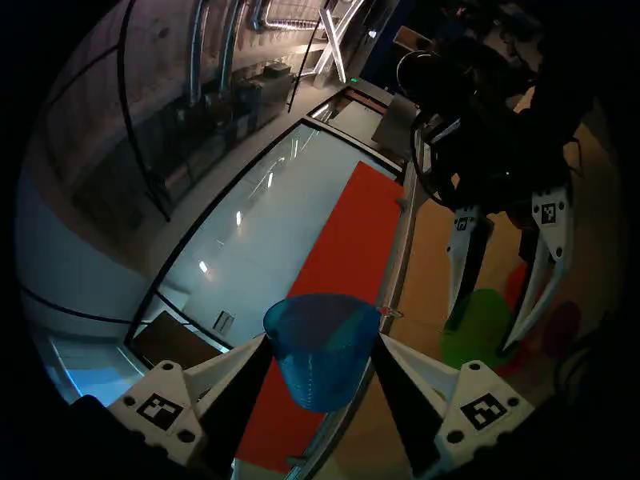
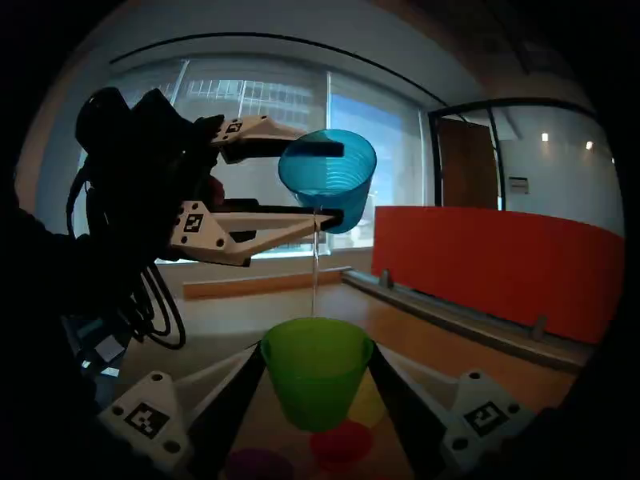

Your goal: Pour water

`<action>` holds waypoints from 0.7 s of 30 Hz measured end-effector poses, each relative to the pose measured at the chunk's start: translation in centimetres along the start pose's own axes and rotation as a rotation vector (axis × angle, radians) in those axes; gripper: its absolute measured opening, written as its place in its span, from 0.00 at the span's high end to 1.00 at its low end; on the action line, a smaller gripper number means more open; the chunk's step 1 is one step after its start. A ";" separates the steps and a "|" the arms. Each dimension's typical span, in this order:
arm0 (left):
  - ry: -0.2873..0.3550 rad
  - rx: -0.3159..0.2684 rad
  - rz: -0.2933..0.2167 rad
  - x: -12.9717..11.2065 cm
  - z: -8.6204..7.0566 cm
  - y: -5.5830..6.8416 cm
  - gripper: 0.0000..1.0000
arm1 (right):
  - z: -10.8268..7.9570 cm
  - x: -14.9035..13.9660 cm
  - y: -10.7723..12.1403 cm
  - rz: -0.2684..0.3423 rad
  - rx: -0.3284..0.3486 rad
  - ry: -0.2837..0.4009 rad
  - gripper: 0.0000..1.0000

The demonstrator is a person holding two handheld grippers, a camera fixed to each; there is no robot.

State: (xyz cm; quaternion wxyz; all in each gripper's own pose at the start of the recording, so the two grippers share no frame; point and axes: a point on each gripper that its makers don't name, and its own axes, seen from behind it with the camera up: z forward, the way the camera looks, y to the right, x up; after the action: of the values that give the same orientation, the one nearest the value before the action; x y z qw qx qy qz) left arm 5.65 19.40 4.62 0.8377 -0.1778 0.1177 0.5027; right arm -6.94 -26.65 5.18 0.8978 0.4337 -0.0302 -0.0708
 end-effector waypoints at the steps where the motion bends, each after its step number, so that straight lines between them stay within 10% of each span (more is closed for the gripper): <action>1: 0.001 0.000 0.003 0.0 0.0 0.0 0.16 | 0.0 0.0 0.0 -0.001 0.001 0.000 0.08; 21: 0.005 0.015 0.057 0.4 0.2 -0.3 0.16 | -0.1 0.3 0.2 -0.004 -0.006 0.008 0.08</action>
State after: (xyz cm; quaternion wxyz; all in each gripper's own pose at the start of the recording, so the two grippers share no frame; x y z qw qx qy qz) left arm 6.09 19.66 4.70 0.8242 -0.1691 0.1286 0.5249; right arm -6.64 -26.47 5.24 0.8991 0.4311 -0.0256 -0.0710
